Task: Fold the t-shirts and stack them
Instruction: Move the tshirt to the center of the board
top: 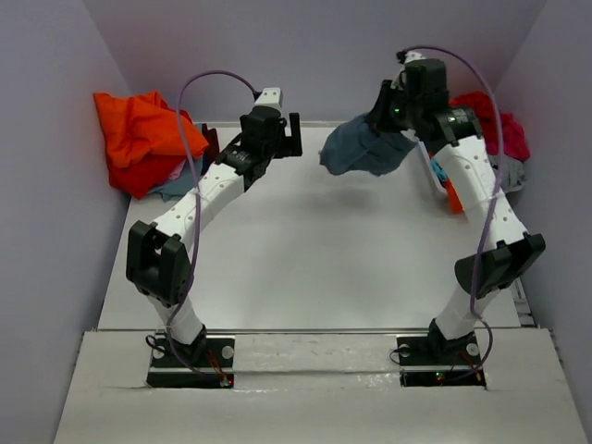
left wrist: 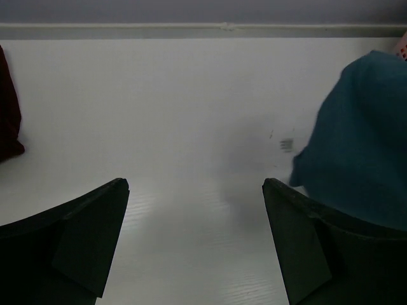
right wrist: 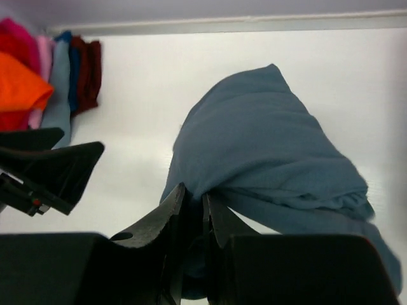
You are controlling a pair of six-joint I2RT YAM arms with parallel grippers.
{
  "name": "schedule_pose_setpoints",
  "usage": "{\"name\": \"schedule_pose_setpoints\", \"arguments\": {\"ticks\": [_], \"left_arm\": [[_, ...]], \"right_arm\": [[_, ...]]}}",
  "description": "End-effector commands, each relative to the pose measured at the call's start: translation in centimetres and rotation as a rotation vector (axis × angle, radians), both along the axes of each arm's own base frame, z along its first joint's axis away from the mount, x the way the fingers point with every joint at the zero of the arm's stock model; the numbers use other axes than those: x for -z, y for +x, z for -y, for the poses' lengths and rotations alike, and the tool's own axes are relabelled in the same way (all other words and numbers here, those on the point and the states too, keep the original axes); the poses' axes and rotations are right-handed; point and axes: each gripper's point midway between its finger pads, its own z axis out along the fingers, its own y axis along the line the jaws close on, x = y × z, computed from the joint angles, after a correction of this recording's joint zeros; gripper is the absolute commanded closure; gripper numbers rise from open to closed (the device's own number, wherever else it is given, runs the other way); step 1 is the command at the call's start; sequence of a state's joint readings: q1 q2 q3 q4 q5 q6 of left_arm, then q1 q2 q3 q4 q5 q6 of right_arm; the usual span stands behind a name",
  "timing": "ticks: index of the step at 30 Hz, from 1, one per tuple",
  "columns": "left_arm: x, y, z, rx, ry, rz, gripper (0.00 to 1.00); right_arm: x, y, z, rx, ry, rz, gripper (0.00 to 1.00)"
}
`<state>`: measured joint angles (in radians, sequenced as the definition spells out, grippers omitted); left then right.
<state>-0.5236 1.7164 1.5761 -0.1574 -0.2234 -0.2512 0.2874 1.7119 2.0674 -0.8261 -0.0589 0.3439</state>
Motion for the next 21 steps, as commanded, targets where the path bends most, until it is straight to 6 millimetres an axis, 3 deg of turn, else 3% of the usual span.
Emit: {"name": "schedule_pose_setpoints", "arguments": {"ticks": [1,2,4,5,7,13,15,17,21], "left_arm": [[-2.3,-1.0,-1.1,-0.035,-0.027,0.052,0.01],[-2.4,-1.1,-1.4,-0.044,-0.016,0.056,0.01],[-2.3,-1.3,-2.1,-0.068,0.001,0.059,0.01],[-2.6,-1.4,-2.3,-0.072,0.001,0.065,0.01],[-2.9,-1.4,-2.5,-0.081,-0.001,0.073,0.01],[-3.7,-1.5,-3.5,-0.153,-0.035,0.096,0.01],[-4.4,-1.7,-3.7,-0.165,-0.057,0.113,0.01],[-5.1,-2.0,-3.9,-0.182,-0.092,0.123,0.01],[-6.7,-2.4,-4.6,-0.212,-0.112,0.155,0.01]], "right_arm": [[4.2,-1.7,-7.8,-0.121,-0.16,-0.043,0.79],[5.3,-1.8,-8.2,-0.132,-0.149,-0.066,0.74],[6.4,-1.9,-8.6,-0.134,-0.131,-0.095,0.52],[6.3,-2.4,-9.5,-0.166,-0.109,-0.093,0.5],[7.1,-2.5,-9.3,-0.154,-0.111,-0.104,0.44],[6.5,-3.6,-8.9,-0.144,-0.093,-0.085,0.45],[8.2,-3.8,-9.2,-0.162,-0.102,-0.118,0.44],[11.6,-3.6,-10.0,-0.195,-0.126,-0.205,0.44],[17.7,-4.0,-13.2,-0.274,-0.133,-0.319,0.44]]}}
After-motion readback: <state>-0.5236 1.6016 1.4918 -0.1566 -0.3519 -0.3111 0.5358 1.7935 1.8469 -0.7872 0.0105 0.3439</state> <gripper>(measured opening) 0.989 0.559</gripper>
